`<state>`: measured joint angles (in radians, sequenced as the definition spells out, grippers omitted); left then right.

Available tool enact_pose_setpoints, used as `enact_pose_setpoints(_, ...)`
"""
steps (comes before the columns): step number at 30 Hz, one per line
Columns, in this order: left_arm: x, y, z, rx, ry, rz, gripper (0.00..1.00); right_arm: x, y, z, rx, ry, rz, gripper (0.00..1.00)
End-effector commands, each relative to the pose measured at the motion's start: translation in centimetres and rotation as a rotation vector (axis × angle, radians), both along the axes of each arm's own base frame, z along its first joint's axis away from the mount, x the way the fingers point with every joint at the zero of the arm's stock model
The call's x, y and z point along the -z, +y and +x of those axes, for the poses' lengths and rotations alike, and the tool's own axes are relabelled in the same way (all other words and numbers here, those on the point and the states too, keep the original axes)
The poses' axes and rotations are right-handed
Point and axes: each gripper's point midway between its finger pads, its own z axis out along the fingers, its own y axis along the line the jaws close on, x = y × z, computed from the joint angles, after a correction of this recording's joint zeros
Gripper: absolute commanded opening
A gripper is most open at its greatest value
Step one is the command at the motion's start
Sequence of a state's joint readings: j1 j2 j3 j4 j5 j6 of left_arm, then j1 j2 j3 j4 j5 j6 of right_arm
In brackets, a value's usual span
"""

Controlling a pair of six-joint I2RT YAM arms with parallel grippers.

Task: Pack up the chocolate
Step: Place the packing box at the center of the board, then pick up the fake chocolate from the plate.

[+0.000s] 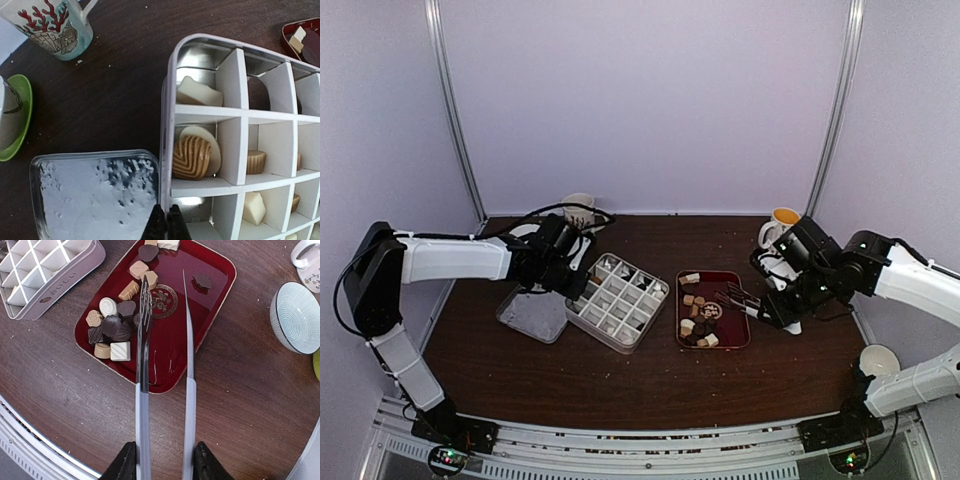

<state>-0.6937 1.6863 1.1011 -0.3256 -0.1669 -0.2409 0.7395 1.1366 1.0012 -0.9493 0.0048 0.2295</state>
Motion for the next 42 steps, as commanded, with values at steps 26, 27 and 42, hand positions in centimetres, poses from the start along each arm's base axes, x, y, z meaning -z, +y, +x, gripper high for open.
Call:
enact_pose_setpoints(26, -1.1, -3.1, 0.8, -0.181, 0.066, -0.334, 0.19, 2.3, 1.9, -1.5, -0.079, 0.187, 0.105, 0.40)
enact_pose_setpoints(27, -1.2, -3.1, 0.8, -0.179, 0.062, -0.333, 0.20, 2.1, 1.8, -1.4, -0.072, 0.177, 0.102, 0.40)
enact_pose_setpoints(42, -4.7, -1.8, 0.4, -0.146, -0.059, -0.343, 0.29, 2.0, 2.1, -2.0, -0.066, 0.218, 0.124, 0.35)
